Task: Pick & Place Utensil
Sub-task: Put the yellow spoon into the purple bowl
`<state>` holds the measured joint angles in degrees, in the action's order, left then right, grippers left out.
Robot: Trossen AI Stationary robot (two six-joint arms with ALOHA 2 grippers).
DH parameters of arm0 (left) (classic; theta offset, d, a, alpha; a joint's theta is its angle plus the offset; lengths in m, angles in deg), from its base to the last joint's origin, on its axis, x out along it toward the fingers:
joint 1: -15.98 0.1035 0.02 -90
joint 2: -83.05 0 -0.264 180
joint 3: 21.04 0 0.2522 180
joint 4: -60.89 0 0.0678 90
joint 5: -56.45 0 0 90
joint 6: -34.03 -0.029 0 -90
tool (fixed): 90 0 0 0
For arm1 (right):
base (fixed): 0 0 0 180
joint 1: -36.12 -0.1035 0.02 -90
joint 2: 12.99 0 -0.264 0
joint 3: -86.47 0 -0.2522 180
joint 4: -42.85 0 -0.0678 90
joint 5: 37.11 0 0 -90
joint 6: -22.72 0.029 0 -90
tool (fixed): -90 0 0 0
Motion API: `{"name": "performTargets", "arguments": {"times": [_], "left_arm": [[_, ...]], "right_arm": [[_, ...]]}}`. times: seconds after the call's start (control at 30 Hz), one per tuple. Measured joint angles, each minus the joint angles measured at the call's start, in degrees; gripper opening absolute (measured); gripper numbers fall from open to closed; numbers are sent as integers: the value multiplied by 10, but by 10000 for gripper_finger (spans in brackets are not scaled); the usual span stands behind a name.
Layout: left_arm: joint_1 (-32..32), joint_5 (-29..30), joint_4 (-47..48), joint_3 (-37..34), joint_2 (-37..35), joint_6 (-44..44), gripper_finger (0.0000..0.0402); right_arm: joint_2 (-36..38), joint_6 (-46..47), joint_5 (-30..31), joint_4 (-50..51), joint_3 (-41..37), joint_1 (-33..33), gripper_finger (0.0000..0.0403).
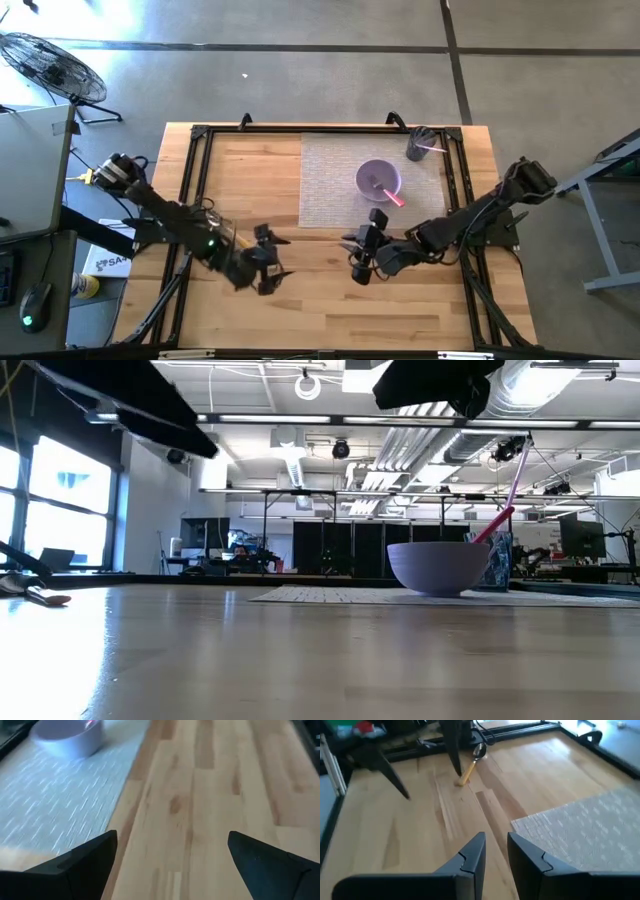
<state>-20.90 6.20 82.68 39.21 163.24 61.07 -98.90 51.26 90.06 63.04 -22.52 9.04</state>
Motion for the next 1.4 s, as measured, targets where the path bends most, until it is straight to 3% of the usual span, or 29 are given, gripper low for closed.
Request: {"name": "performTargets", "arguments": {"times": [0.17,0.33,0.67,0.9,1.07,1.27,1.4], "left_arm": [[-44,90,252,68,13,263,376],[-53,125,408,42,13,554,376],[-47,21,442,-68,13,828,376],[-48,-100,519,-76,13,959,376],[-43,-78,514,-76,28,975,376],[-9,-146,504,-76,57,970,376],[12,-150,487,-76,69,940,376]], "right_arm": [[0,-61,-1,-26,0,9,74],[0,-99,-10,-38,0,26,74],[0,-120,-51,-38,0,74,74],[0,-91,-66,-38,0,87,74],[0,-77,-66,-38,0,87,74],[0,-65,-66,-38,0,87,74],[0,-64,-66,-40,0,87,74]]}}
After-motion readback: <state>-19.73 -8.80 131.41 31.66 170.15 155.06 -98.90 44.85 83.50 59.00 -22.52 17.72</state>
